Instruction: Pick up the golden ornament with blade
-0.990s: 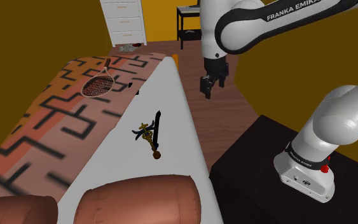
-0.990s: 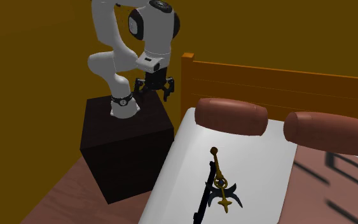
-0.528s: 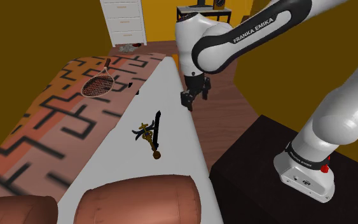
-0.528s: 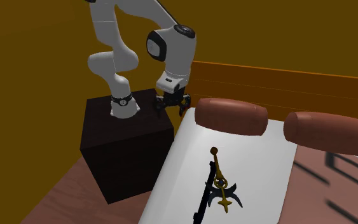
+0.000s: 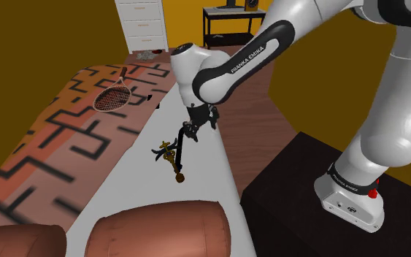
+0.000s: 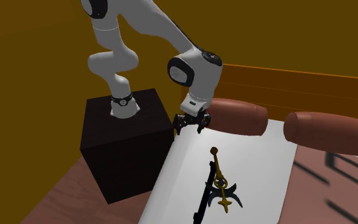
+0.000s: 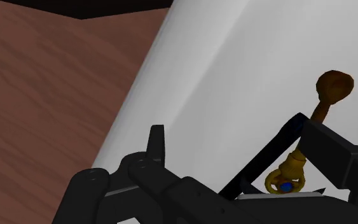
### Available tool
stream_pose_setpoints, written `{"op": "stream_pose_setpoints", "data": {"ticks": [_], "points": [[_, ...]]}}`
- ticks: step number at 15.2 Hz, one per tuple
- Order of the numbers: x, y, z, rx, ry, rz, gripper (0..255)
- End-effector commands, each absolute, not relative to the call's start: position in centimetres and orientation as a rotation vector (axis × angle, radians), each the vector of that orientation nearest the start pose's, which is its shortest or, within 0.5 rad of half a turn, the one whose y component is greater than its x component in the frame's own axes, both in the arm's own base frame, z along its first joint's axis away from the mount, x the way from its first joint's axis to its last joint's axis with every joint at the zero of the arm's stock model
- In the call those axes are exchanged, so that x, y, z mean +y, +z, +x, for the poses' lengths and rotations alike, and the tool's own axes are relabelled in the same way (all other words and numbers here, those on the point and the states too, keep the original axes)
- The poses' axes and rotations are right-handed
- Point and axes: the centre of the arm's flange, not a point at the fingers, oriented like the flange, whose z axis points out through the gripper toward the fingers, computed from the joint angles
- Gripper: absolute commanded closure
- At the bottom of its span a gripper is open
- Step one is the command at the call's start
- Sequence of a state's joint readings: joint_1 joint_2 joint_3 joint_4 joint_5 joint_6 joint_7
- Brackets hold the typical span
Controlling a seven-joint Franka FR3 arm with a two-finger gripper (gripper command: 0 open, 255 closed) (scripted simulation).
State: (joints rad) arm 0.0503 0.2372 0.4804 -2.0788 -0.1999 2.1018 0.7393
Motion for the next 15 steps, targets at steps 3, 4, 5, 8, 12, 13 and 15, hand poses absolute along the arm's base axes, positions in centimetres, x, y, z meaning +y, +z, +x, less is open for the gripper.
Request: {"op": "stream_pose_setpoints", "data": {"ticks": [3, 4, 5, 8, 12, 13, 15], "points": [[29.9, 27.7, 51.7, 0.206, 0.199, -3.285, 0], [30.6, 26.8, 52.4, 0.218, 0.202, -3.286, 0], [31.3, 26.0, 53.1, 0.231, 0.205, -3.286, 0], [33.4, 23.3, 55.4, 0.269, 0.214, -3.287, 0], [36.1, 19.7, 58.4, 0.319, 0.226, -3.287, 0], [36.8, 18.9, 59.2, 0.332, 0.229, -3.287, 0], [38.1, 17.1, 60.7, 0.358, 0.234, -3.287, 0]]}}
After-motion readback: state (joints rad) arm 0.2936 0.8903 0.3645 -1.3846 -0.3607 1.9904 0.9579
